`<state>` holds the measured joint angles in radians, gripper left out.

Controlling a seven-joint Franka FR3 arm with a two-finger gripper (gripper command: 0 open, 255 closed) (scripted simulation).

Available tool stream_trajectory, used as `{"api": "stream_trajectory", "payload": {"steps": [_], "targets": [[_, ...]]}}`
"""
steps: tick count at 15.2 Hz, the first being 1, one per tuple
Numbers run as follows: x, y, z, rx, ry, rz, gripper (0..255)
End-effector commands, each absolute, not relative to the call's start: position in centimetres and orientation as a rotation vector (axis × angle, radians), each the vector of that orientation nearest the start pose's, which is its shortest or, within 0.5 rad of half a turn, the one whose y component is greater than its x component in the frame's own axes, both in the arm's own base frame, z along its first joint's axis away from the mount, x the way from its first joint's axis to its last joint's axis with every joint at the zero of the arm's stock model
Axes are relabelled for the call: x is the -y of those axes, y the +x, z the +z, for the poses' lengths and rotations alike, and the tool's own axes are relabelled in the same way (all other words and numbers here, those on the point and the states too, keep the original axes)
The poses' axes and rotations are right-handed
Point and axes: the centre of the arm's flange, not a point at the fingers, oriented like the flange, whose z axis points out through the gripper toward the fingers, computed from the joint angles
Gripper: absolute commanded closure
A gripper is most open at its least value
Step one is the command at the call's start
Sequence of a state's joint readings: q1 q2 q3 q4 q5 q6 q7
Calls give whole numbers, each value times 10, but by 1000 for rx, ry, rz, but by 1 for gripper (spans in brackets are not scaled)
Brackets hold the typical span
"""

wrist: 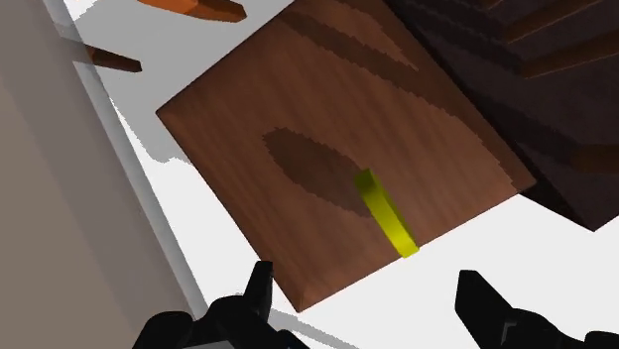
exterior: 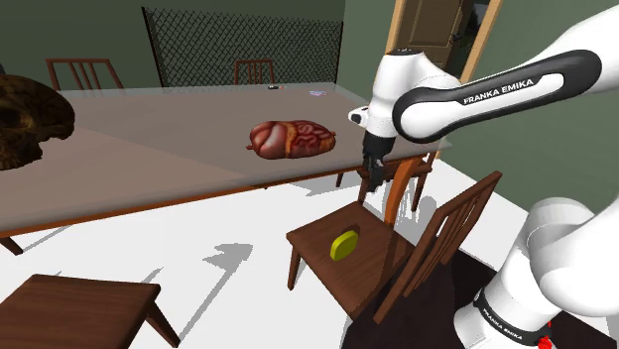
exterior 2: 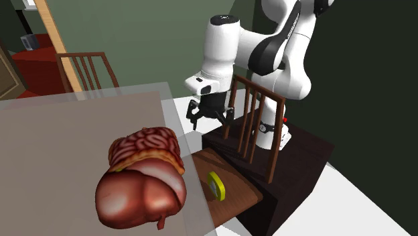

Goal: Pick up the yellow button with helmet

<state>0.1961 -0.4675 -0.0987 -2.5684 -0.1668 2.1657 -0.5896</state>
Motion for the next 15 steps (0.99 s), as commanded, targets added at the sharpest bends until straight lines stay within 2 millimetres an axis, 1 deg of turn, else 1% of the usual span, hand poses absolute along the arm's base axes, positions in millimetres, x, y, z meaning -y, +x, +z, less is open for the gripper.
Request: {"api": "stream_trajectory", "payload": {"steps": [1, 7, 13, 15], "targets": [[-38, 403, 403, 1378, -2945, -40, 0], [-64, 413, 327, 1745, -2744, 42, 0], [-88, 412, 250, 2082, -2494, 123, 0], [-90, 411, 237, 2115, -2466, 131, 0]]}}
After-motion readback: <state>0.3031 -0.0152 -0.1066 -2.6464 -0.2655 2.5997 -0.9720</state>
